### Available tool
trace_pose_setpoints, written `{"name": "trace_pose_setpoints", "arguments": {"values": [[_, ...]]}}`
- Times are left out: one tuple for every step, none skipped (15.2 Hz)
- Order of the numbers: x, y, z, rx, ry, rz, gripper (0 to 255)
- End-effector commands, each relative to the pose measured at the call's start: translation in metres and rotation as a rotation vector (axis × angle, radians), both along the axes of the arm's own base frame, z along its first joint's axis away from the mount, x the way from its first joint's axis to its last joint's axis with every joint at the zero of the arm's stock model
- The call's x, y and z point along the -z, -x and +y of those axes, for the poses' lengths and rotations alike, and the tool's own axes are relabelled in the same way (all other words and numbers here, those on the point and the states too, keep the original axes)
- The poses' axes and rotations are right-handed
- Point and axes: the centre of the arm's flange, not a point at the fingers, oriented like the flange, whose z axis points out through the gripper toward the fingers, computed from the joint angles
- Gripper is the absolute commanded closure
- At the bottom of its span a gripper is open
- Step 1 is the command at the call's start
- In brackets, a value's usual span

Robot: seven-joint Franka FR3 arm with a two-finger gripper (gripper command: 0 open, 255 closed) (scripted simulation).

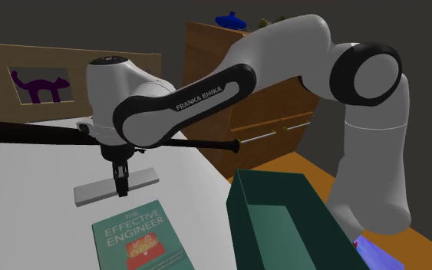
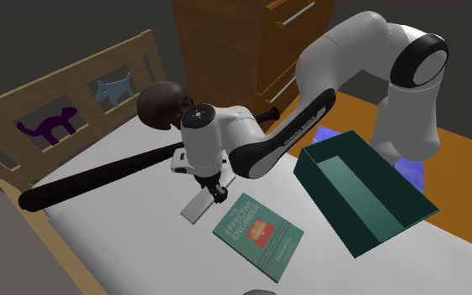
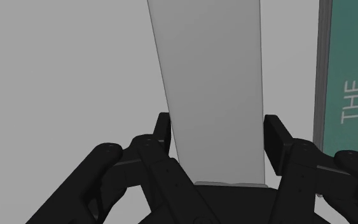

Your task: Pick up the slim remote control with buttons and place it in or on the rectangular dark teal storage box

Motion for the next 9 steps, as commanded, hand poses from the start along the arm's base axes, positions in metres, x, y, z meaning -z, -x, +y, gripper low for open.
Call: {"name": "trace_pose_setpoints", "arguments": {"values": [[-0.01, 0.0, -0.001, 0.0, 0.0, 0.0, 255], [-0.015, 0.0, -0.001, 0.0, 0.0, 0.0, 255], [-0.02, 0.0, -0.001, 0.0, 0.0, 0.0, 255], [-0.025, 0.0, -0.001, 0.0, 0.0, 0.0, 255], [-0.031, 0.0, -0.001, 0.0, 0.0, 0.0, 255], [-0.036, 0.0, -0.001, 0.0, 0.0, 0.0, 255], [-0.041, 0.0, -0.001, 0.0, 0.0, 0.0, 255], [-0.047, 0.0, -0.001, 0.0, 0.0, 0.0, 255], [-0.052, 0.0, -0.001, 0.0, 0.0, 0.0, 255]]}}
